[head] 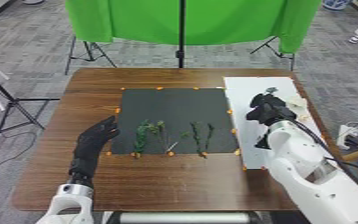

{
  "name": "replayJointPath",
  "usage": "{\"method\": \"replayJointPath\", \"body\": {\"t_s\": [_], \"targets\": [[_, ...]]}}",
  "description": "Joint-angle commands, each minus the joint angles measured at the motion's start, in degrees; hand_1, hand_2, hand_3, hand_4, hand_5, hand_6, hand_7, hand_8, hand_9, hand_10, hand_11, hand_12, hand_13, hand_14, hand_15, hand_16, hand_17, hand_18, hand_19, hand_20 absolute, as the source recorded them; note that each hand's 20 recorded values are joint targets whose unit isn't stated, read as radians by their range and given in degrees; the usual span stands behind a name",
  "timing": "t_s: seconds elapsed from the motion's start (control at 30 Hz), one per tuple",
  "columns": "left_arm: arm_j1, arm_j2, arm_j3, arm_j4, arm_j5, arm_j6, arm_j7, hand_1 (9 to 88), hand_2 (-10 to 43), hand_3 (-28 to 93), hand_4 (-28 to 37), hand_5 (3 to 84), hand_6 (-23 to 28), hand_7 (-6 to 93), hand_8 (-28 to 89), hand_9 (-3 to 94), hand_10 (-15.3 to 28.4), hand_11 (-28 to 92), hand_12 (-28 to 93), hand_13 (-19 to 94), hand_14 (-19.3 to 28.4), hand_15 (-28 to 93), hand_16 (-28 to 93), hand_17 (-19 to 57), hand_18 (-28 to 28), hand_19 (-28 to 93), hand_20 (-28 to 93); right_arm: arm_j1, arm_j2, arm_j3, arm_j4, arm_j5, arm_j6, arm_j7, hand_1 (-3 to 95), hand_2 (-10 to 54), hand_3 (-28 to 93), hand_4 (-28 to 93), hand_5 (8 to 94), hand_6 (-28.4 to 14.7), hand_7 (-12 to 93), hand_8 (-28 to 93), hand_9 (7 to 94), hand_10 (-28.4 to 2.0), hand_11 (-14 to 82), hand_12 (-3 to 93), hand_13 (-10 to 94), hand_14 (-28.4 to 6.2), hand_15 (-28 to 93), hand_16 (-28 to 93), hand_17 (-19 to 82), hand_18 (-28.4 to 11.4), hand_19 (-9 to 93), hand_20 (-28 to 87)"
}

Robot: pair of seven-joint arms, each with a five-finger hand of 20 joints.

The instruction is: Arrange flowers

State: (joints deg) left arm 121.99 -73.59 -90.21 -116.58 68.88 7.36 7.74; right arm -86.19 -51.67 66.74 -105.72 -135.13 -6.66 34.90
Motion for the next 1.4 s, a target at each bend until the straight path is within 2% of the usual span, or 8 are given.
{"method": "replayJointPath", "body": {"t_s": [0.03, 0.37, 0.57, 0.77, 1.0, 1.13, 1.3, 1.4], "targets": [[1.42, -0.73, 1.02, 0.77, 0.15, -0.3, -0.05, 23.8, 0.1, 69, -27.1, 42.3, 5.1, 10.7, -5, 38.0, 12.7, 19, 13, 30, 17.0, 30, 0, 3.1, 13.1, 13, 19, 1.12, 2.33, 0.86, 2.25, -1.25, -3.46, 1.68, 39.7, -9.5, 71, -12, 52.9, -0.3, 17, -8, 54.6, -18.2, 21.7, 26.5, 71, -11.1, 72, 36, 57, -15.2, 93, 62], [1.52, -0.69, 0.85, 0.74, 0.04, -0.15, -0.16, 23.7, -0.1, 69, -27.0, 42.3, 5.0, 10.6, -5, 37.9, 12.6, 19, 13, 29, 17.0, 30, 0, 3.2, 13.0, 13, 19, -2.17, 2.92, 2.75, 2.11, 1.05, -6.52, 1.16, 37.6, -9.5, 70, -13, 55.0, 0.0, 16, -8, 58.8, -17.8, 25.1, 27.3, 72, -11.3, 73, 36, 57, -15.2, 93, 61], [1.45, -0.75, 0.77, 0.77, 0.09, -0.1, -0.15, 23.8, 0.0, 69, -27.0, 42.3, 5.0, 10.8, -5, 37.9, 12.7, 19, 13, 30, 16.9, 30, 0, 3.2, 13.0, 13, 19, -3.73, 3.24, 0.47, 4.5, -0.87, 5.43, -2.83, 43.0, -9.5, 69, -16, 64.8, 1.5, 20, -7, 70.0, -14.4, 32.7, 29.7, 77, -8.5, 74, 36, 61, -13.8, 93, 65], [1.38, -0.8, 0.58, 0.73, 0.06, 0.09, -0.05, 23.9, 0.1, 69, -27.0, 42.3, 5.0, 10.8, -5, 37.9, 12.7, 19, 13, 30, 16.9, 30, 0, 3.2, 13.0, 13, 19, -2.21, 4.04, -2.84, 7.09, -3.94, 17.24, -6.17, 57.7, -9.5, 57, -18, 77.8, 2.1, 25, 10, 87.4, -8.6, 23.2, 48.3, 85, -3.7, 74, 35, 67, -12.0, 93, 70], [1.73, -0.75, -0.34, 0.63, -0.03, 1.1, 0.63, 24.0, 0.1, 69, -27.0, 42.2, 4.9, 10.9, -5, 37.9, 12.7, 19, 13, 30, 17.0, 30, 0, 3.2, 13.0, 13, 19, 2.76, 5.83, -3.89, 4.44, -5.44, 19.92, -6.45, 59.9, -9.5, 57, -18, 81.9, 2.6, 26, 9, 89.4, -8.9, 21.6, 48.0, 88, -2.4, 73, 35, 70, -11.1, 93, 71], [2.09, -0.53, -0.78, 0.81, -0.93, 3.08, 1.84, 23.9, 0.1, 69, -27.1, 42.2, 4.9, 11.0, -5, 37.8, 12.6, 19, 13, 30, 16.9, 30, 0, 3.2, 13.0, 13, 19, 8.26, 6.12, -7.65, 1.45, -3.17, 19.96, -7.6, 59.9, -9.5, 57, -18, 81.8, 2.6, 26, 9, 89.6, -9.3, 19.0, 48.6, 89, -2.2, 72, 36, 70, -11.0, 93, 71], [3.31, -0.38, -2.18, 0.74, -4.92, 6.64, 3.79, 18.6, 4.1, 68, -28.1, 42.5, 4.9, 10.6, -6, 37.4, 12.4, 18, 12, 28, 15.9, 25, -1, 3.6, 12.9, 12, 19, 19.8, 2.63, -18.48, 0.56, 2.22, 17.72, -10.97, 59.7, -9.5, 58, -18, 81.6, 2.6, 27, 10, 90.0, -9.4, 16.5, 49.8, 89, -1.9, 72, 36, 70, -11.0, 93, 71], [4.09, -0.29, -2.99, 0.44, -6.8, 9.9, 5.54, 15.5, 10.3, 66, -28.2, 42.8, 5.0, 9.5, -6, 37.4, 12.5, 17, 11, 27, 15.8, 24, -1, 4.1, 12.3, 11, 18, 26.95, -2.07, -25.87, 2.59, 4.48, 16.35, -13.89, 59.7, -9.5, 58, -18, 81.5, 2.6, 27, 10, 90.2, -9.3, 15.4, 50.2, 89, -1.8, 72, 36, 70, -11.0, 93, 71]]}}
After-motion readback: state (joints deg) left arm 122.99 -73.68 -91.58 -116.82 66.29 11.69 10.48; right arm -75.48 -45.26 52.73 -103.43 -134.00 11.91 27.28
